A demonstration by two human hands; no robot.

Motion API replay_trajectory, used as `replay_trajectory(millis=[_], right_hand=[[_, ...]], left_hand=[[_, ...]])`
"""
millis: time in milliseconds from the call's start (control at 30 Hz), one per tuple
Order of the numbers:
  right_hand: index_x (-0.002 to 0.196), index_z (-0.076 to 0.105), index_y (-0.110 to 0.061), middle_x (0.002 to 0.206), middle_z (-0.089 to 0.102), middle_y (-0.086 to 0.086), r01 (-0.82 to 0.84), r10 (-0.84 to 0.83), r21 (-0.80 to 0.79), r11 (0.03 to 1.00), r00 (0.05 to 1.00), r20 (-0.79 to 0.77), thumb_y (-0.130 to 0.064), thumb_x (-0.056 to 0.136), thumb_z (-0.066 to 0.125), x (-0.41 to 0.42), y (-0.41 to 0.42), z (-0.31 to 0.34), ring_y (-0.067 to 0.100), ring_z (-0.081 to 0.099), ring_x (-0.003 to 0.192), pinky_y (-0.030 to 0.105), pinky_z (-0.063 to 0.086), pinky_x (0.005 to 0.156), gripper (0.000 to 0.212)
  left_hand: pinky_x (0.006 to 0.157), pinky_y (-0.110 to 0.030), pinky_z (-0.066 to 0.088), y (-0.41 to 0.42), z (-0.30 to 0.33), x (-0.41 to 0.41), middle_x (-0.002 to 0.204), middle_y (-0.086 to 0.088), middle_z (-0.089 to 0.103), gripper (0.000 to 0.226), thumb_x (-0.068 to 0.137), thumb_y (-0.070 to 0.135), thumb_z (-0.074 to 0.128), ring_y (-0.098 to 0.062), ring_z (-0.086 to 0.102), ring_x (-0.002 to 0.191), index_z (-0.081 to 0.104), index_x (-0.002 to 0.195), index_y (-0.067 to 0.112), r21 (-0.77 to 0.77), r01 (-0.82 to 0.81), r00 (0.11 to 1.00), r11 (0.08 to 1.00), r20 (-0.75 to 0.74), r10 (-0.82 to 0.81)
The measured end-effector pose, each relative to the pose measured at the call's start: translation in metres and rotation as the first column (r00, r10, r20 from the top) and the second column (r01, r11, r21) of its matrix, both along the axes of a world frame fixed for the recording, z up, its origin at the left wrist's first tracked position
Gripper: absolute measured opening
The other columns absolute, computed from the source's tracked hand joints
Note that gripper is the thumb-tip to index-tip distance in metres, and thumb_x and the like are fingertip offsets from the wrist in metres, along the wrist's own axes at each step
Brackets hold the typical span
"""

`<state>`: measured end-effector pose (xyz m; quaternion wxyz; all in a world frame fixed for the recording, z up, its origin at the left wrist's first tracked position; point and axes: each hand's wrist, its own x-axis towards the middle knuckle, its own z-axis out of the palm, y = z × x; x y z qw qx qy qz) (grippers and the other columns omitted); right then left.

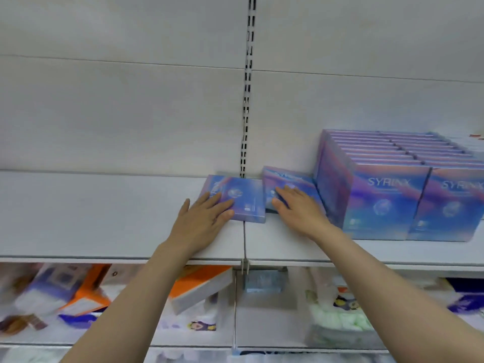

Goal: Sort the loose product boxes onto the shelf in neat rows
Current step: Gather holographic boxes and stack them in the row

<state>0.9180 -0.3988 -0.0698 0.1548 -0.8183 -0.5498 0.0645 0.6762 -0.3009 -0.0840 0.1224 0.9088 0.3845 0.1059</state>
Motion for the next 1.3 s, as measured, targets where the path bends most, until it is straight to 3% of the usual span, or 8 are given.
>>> replay_trajectory(millis=[167, 300, 433, 633, 733, 900, 1100, 1300], right_hand=[[0.126, 0.065, -0.026, 0.134, 0.062, -0.004, -0.095, 0.125, 0.231, 0.968, 0.985, -0.121, -0.044, 0.100, 0.044, -0.037, -0.017, -0.001, 0.018, 0.051, 0.129, 0.035, 0.040, 0.105, 0.039], [0.109, 0.075, -0.024, 0.117, 0.070, -0.009, -0.155, 0.225, 0.318, 0.935, 0.954, -0.196, -0.039, 0.094, 0.061, -0.078, -0.039, 0.007, 0.000, 0.054, 0.108, 0.007, 0.036, 0.088, 0.025], [0.139, 0.045, -0.035, 0.148, 0.046, -0.001, 0.072, -0.066, 0.042, 0.997, 0.992, -0.111, -0.088, 0.059, 0.055, -0.072, -0.027, 0.006, 0.025, 0.037, 0.138, 0.041, 0.034, 0.109, 0.096], [0.145, 0.038, -0.018, 0.143, 0.051, 0.002, 0.209, -0.228, -0.110, 0.972, 0.951, -0.211, -0.077, 0.052, 0.078, -0.071, -0.030, 0.024, 0.026, 0.051, 0.126, 0.040, 0.045, 0.100, 0.117], [0.103, 0.069, -0.013, 0.098, 0.072, 0.000, 0.292, -0.254, 0.005, 0.956, 0.842, -0.475, -0.062, 0.058, 0.085, -0.057, -0.041, 0.020, 0.018, 0.067, 0.086, 0.031, 0.052, 0.073, 0.068], [0.079, 0.068, -0.006, 0.075, 0.064, 0.007, 0.485, -0.064, 0.328, 0.811, 0.630, -0.774, -0.032, 0.089, 0.071, -0.036, -0.056, 0.032, 0.009, 0.056, 0.052, 0.019, 0.043, 0.051, 0.028], [0.084, 0.068, -0.013, 0.088, 0.070, 0.008, 0.476, 0.089, 0.397, 0.785, 0.547, -0.833, -0.032, 0.088, 0.073, -0.034, -0.070, 0.039, 0.019, 0.061, 0.070, 0.029, 0.047, 0.066, 0.020], [0.081, 0.067, -0.016, 0.083, 0.069, 0.001, 0.406, 0.159, 0.439, 0.801, 0.564, -0.811, -0.027, 0.090, 0.071, -0.041, -0.088, 0.037, 0.012, 0.061, 0.067, 0.027, 0.048, 0.066, 0.015]], left_hand=[[0.103, -0.043, 0.039, 0.012, -0.006, -0.043, 0.127, 0.008, 0.060, 0.050, 0.096, 0.062, 0.019, -0.020, 0.049, 0.125, 0.058, 0.114, 0.036, 0.082, -0.096, 0.975, 0.992, 0.207, 0.078], [0.070, -0.032, 0.042, 0.009, -0.012, -0.071, 0.082, 0.008, 0.060, 0.044, 0.090, 0.066, 0.038, -0.017, 0.056, 0.081, 0.055, 0.085, 0.026, 0.174, -0.322, 0.894, 0.931, 0.379, 0.238], [0.108, -0.046, 0.030, -0.002, -0.014, -0.066, 0.126, 0.001, 0.059, 0.064, 0.084, 0.077, 0.035, -0.028, 0.043, 0.130, 0.055, 0.118, 0.027, 0.140, -0.405, 0.893, 0.903, 0.270, 0.359], [0.118, -0.054, -0.006, -0.018, -0.017, -0.052, 0.161, 0.003, 0.021, 0.067, 0.090, 0.071, 0.012, -0.026, -0.003, 0.150, 0.032, 0.146, 0.042, 0.125, -0.349, 0.935, 0.929, 0.114, 0.336], [0.117, -0.055, -0.004, -0.027, -0.019, -0.049, 0.161, 0.002, 0.018, 0.060, 0.094, 0.066, 0.015, -0.027, 0.001, 0.150, 0.031, 0.147, 0.042, 0.108, -0.354, 0.933, 0.929, 0.106, 0.343], [0.115, -0.054, 0.009, -0.037, -0.015, -0.050, 0.150, 0.006, 0.038, 0.053, 0.092, 0.067, 0.018, -0.024, 0.018, 0.146, 0.049, 0.128, 0.042, 0.085, -0.394, 0.908, 0.915, 0.192, 0.374], [0.111, -0.044, 0.029, -0.062, -0.027, -0.070, 0.120, 0.008, 0.062, 0.051, 0.079, 0.074, 0.041, -0.025, 0.041, 0.133, 0.062, 0.101, 0.033, 0.019, -0.418, 0.818, 0.908, 0.443, 0.367], [0.094, -0.040, 0.043, -0.093, -0.005, -0.064, 0.126, -0.012, 0.049, 0.095, 0.067, 0.077, 0.062, -0.032, 0.045, 0.115, 0.041, 0.136, 0.014, -0.023, -0.728, 0.637, 0.685, 0.347, 0.689]])
